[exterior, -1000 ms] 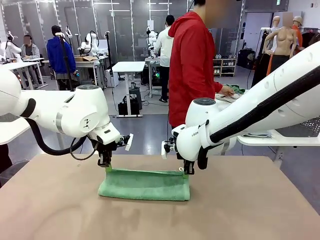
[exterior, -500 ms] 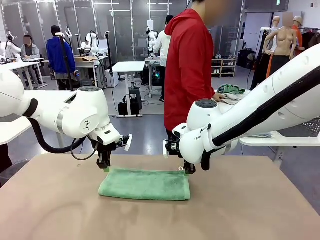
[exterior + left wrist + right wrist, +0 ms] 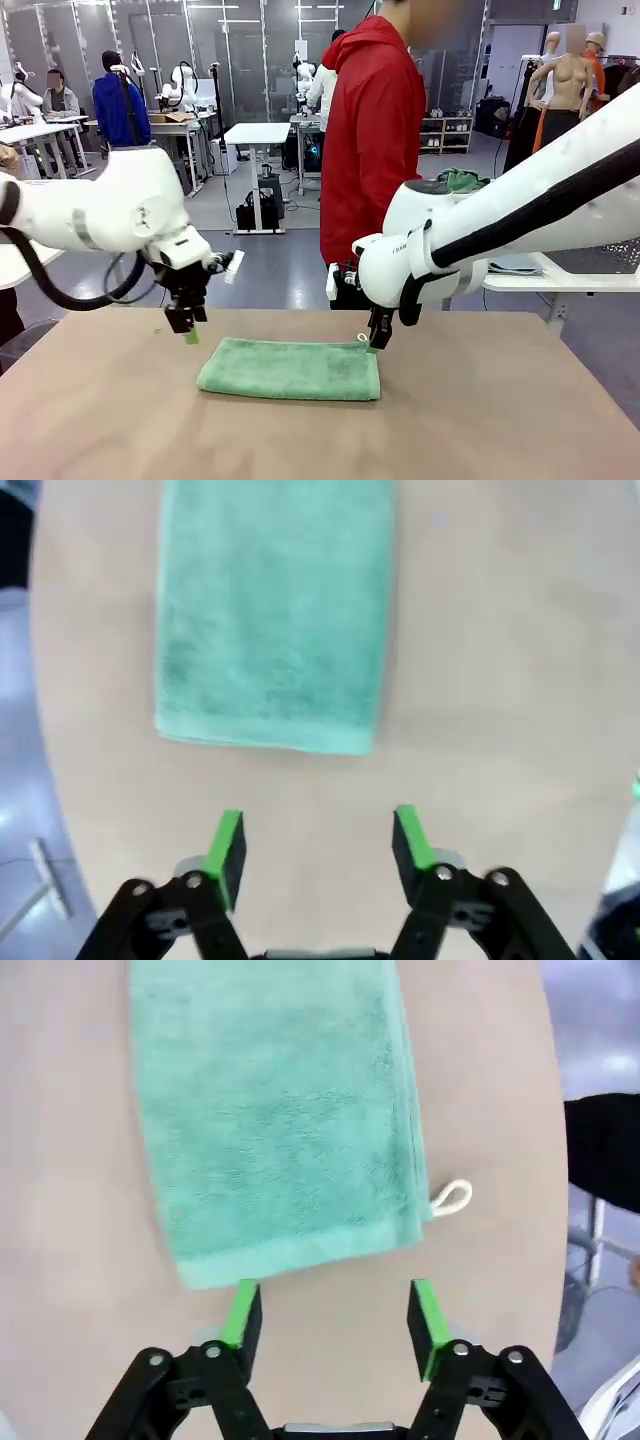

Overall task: Fold the towels and place them in the basket.
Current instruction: When a person lays out a Towel with hook on the table, fold it in half twice.

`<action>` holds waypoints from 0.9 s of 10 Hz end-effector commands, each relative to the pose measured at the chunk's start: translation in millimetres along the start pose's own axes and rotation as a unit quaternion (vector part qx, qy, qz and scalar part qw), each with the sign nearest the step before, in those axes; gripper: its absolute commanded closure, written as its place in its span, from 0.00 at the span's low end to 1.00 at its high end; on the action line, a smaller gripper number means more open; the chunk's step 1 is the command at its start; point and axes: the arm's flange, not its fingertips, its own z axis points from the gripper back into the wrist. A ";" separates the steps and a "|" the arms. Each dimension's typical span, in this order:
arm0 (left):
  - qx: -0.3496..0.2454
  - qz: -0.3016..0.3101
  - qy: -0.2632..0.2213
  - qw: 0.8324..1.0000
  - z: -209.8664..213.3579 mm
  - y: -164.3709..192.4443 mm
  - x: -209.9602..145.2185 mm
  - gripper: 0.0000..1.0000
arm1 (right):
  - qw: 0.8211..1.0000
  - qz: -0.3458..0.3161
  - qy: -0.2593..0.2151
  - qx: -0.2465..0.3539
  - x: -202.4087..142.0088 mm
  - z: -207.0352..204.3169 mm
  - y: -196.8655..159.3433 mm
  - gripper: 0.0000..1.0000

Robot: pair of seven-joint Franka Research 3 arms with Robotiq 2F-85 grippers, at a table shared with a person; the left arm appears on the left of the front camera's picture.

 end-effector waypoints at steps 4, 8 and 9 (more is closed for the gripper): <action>0.005 -0.016 -0.073 0.997 15.2 -29.2 -48.2 0.00 | 0.883 -0.453 -0.120 -0.022 -57.5 51.4 39.7 0.00; 0.001 -0.025 -0.218 0.976 15.7 -27.6 -68.5 0.00 | 0.924 -0.374 -0.084 0.017 -69.1 57.4 30.3 0.00; 0.008 -0.015 -0.261 0.965 17.7 -29.6 -81.5 0.00 | 0.924 -0.374 -0.084 0.017 -69.1 57.4 30.3 0.00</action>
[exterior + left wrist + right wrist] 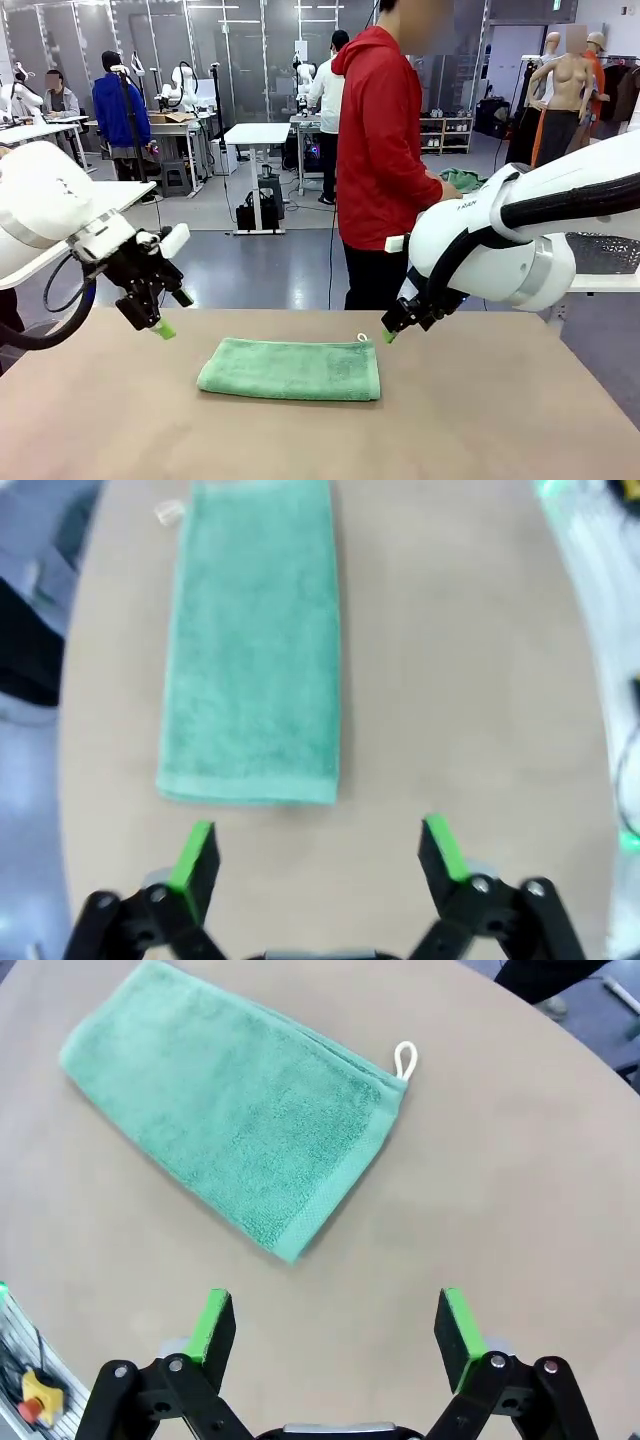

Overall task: Fold the towels and place them in the basket.
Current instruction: When a person lays out a Towel with hook on the table, fold it in half twice.

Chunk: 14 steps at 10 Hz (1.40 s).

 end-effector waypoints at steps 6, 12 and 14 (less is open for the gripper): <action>-0.004 0.010 -0.223 0.975 35.0 -17.7 -66.2 0.00 | 0.976 -0.216 0.025 0.014 26.8 -23.8 23.7 0.00; -0.007 0.019 -0.209 0.978 38.1 -18.4 -67.1 0.00 | 0.940 -0.317 0.100 -0.078 66.0 -93.6 25.0 0.00; -0.007 0.019 -0.209 0.978 38.1 -18.4 -67.1 0.00 | 0.934 -0.325 0.120 -0.082 61.5 -107.4 26.3 0.00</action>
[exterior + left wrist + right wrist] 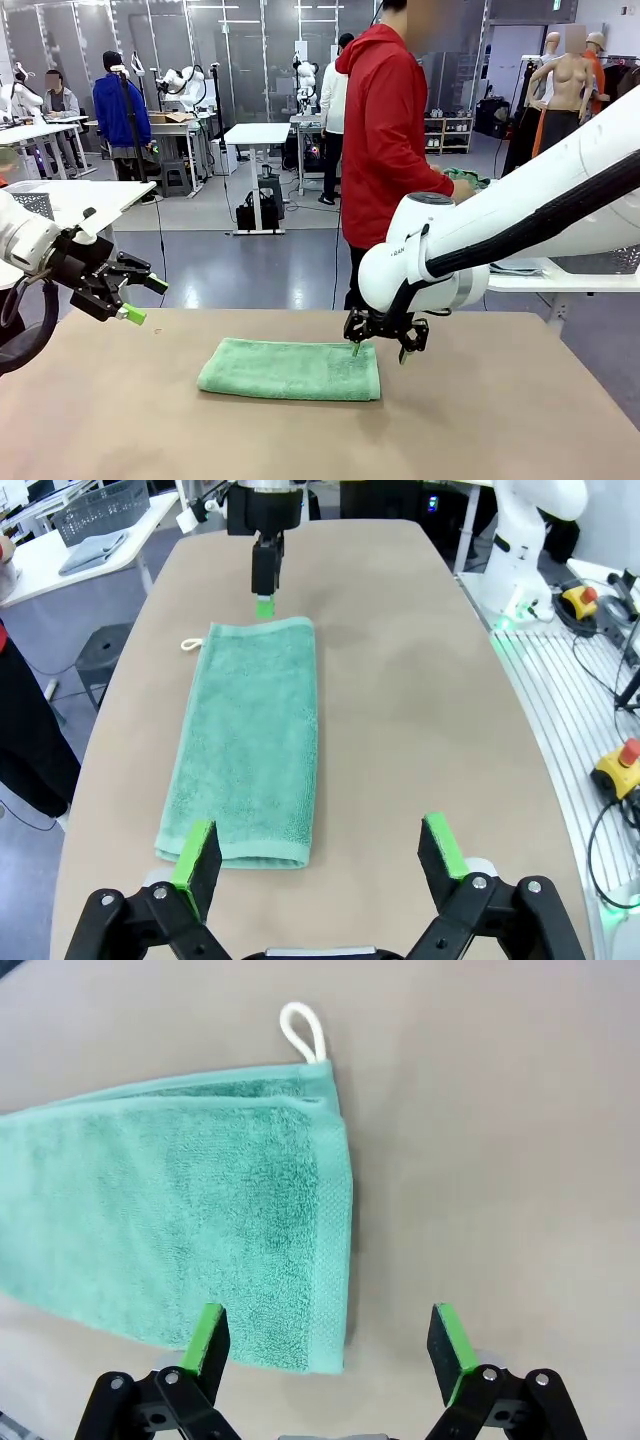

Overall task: Fold the towels and place them in the basket.
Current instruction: When a person lays out a Towel with hook on the table, fold it in half twice.

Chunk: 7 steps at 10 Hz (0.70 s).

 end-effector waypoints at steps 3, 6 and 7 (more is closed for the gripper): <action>0.000 0.000 0.005 1.000 0.2 0.0 -0.1 0.00 | 0.999 -0.013 0.032 -0.008 5.5 -18.6 19.7 0.00; 0.000 0.000 0.005 1.000 0.2 0.0 -0.1 0.00 | 0.999 -0.006 0.020 -0.026 10.9 -36.5 24.7 0.00; 0.000 0.000 0.005 1.000 0.2 0.0 -0.1 0.00 | 0.999 -0.005 0.017 -0.029 12.0 -41.6 24.9 0.00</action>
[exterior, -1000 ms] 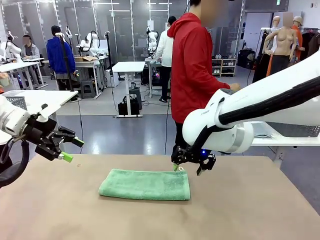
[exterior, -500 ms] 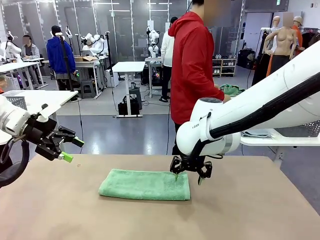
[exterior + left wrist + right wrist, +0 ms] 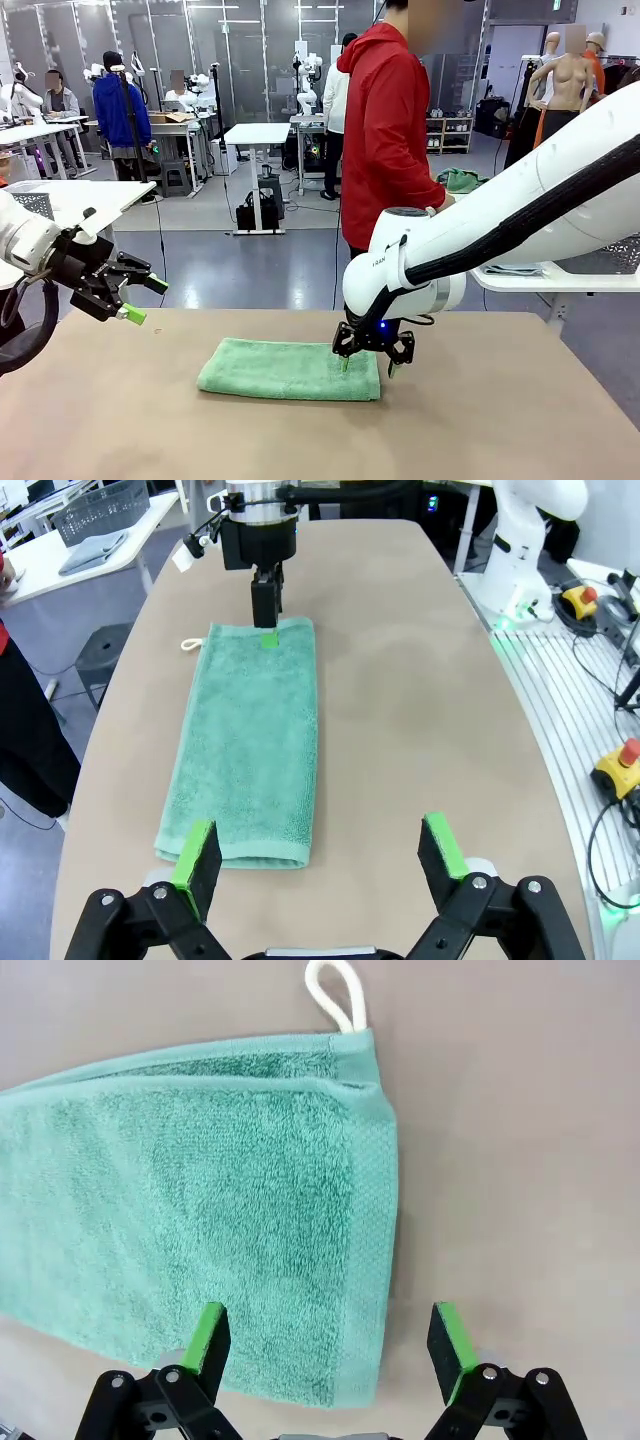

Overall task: Fold the towels and place them in the basket.
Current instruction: When a person lays out a Towel with hook on the table, fold it in half twice.

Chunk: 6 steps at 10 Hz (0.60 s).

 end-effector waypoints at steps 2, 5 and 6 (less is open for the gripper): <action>0.000 0.000 0.005 1.000 0.3 0.0 -0.2 0.00 | 0.999 -0.008 -0.031 -0.023 6.9 -9.5 8.4 0.20; 0.000 0.000 0.005 1.000 0.3 0.0 -0.2 0.00 | 0.999 -0.010 -0.033 -0.034 7.0 -10.4 7.9 0.45; 0.000 0.000 0.005 1.000 0.3 0.0 -0.2 0.00 | 0.999 -0.010 -0.033 -0.039 6.7 -11.0 8.4 0.60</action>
